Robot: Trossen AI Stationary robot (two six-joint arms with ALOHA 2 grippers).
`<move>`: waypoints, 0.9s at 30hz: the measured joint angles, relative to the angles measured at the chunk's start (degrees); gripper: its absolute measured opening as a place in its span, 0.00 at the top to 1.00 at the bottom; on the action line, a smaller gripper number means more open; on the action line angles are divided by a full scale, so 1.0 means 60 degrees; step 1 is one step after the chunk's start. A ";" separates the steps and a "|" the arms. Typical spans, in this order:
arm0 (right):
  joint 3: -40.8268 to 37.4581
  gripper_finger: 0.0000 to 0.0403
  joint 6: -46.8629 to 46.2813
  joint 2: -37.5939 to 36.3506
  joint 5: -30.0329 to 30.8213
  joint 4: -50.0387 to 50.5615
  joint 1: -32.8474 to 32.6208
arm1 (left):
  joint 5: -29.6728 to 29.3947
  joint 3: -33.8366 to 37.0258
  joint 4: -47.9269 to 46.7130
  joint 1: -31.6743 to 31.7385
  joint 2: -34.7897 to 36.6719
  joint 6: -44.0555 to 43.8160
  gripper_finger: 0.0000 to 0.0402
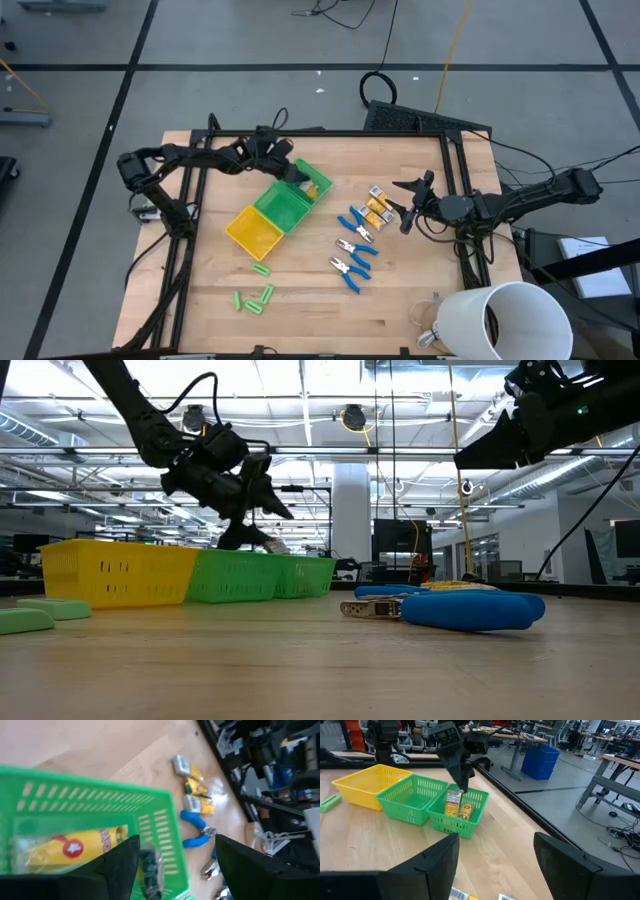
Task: Pick & Place School Supplies
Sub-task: Put the crayon box into the top green bin
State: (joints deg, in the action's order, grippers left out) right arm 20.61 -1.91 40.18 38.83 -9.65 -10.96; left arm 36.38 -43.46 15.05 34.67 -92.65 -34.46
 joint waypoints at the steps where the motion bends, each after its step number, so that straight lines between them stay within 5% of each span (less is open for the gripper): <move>1: -0.0001 0.39 0.0003 0.0003 0.0000 0.0004 0.0000 | 0.0039 -0.0085 0.0007 0.0004 0.0076 0.0022 0.34; 10: -0.0001 0.39 -0.0069 0.0004 0.0011 0.0034 -0.0003 | 0.0114 -0.0744 0.0050 -0.0321 0.2111 0.1284 0.38; 20: -0.0001 0.39 -0.1178 0.0938 -0.0067 0.1103 0.0866 | -0.2228 -0.0759 -0.0007 -0.1506 0.3789 0.3500 0.45; 27: -0.0004 0.39 -0.1924 0.2650 -0.2175 0.1403 0.2531 | -0.2684 -0.0759 0.0018 -0.2034 0.3679 0.3292 0.45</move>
State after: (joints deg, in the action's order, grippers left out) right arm 20.58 -13.46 56.08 25.78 -1.23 4.22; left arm 20.27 -48.01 15.16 22.47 -70.57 -14.71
